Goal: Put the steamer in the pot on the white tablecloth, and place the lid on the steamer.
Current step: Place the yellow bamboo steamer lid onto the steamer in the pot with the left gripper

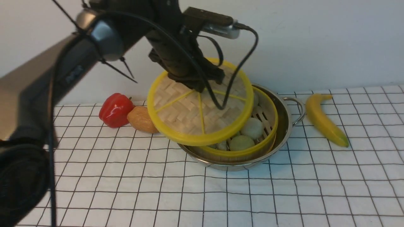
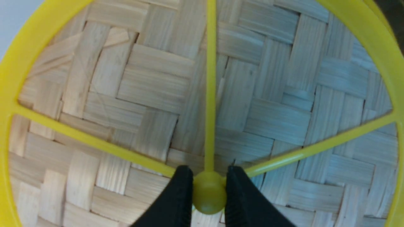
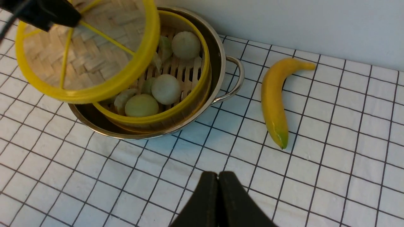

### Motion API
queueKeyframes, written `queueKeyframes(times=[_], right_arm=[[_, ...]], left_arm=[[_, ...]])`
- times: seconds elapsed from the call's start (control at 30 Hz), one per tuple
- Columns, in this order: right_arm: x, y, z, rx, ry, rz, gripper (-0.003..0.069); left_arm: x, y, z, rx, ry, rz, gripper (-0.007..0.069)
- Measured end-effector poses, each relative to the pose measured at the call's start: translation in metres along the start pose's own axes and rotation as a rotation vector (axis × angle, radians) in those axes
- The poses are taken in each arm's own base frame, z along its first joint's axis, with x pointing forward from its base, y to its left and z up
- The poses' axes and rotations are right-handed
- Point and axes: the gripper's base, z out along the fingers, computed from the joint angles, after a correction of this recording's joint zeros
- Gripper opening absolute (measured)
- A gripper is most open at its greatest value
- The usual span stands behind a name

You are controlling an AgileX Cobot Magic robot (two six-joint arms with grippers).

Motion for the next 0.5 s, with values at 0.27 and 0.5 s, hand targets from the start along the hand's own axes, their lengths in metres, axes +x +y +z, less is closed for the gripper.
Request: queueKeyframes(times=[0.27, 0.5], right_arm=[[0.0, 0.0, 0.0, -0.001, 0.001, 0.0, 0.0008], [0.0, 0.0, 0.0, -0.002, 0.001, 0.001, 0.0009]], left_arm=[[-0.011, -0.027, 0.031, 0.03, 0.008, 0.068, 0.0123], [-0.011, -0.028, 0.046, 0.03, 0.008, 0.076, 0.0123]])
